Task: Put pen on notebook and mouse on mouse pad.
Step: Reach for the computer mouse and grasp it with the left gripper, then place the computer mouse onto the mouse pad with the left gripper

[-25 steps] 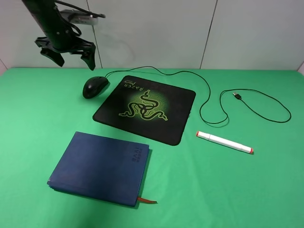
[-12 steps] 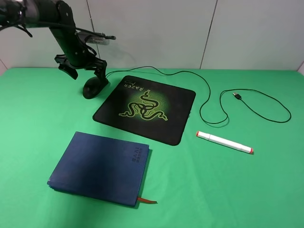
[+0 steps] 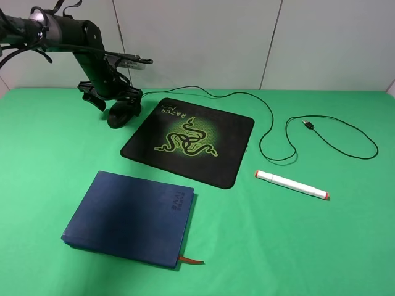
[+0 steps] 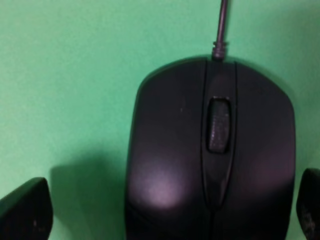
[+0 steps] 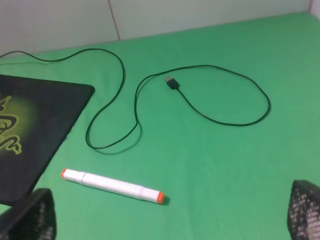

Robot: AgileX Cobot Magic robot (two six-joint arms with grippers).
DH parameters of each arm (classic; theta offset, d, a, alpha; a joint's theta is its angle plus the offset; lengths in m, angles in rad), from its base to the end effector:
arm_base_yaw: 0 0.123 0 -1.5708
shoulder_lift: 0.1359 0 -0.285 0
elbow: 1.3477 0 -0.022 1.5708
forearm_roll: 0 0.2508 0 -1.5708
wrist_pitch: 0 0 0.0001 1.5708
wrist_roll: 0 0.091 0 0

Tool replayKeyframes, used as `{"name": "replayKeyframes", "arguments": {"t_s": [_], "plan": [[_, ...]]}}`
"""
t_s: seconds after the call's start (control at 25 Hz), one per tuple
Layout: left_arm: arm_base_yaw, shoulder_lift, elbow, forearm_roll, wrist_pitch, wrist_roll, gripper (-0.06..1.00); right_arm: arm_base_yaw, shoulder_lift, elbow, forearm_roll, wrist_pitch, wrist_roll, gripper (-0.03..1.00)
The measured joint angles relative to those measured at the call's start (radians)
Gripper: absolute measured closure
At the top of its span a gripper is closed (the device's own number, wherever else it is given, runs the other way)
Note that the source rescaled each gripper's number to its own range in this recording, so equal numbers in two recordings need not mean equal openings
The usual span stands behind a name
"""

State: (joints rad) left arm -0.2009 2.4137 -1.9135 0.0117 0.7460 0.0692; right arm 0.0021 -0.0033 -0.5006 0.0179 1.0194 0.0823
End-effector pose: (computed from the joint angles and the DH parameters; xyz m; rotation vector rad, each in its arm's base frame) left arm 0.5012 -0.1013 0.1181 0.3769 2.7038 -0.0243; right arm -0.0038 0.0014 0.2808 0.0797 1.9982 0.0755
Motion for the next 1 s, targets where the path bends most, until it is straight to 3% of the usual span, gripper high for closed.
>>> {"name": "replayKeyframes", "arguments": {"t_s": [0.16,0.28,0.4,0.52,1.0], "plan": [[0.000,0.000,0.000,0.000,-0.003,0.004,0.00,0.000,0.000,0.000,0.000,0.000,0.000,-0.03],[0.000,0.000,0.000,0.000,-0.002,0.012,0.13,0.000,0.000,0.000,0.000,0.000,0.000,-0.03],[0.000,0.000,0.000,0.000,-0.002,0.015,0.47,0.000,0.000,0.000,0.000,0.000,0.000,-0.03],[0.000,0.000,0.000,0.003,-0.002,0.020,0.94,0.000,0.000,0.000,0.000,0.000,0.000,-0.03],[-0.003,-0.007,0.000,0.017,-0.002,0.014,0.94,0.000,0.000,0.000,0.000,0.000,0.000,-0.03]]}}
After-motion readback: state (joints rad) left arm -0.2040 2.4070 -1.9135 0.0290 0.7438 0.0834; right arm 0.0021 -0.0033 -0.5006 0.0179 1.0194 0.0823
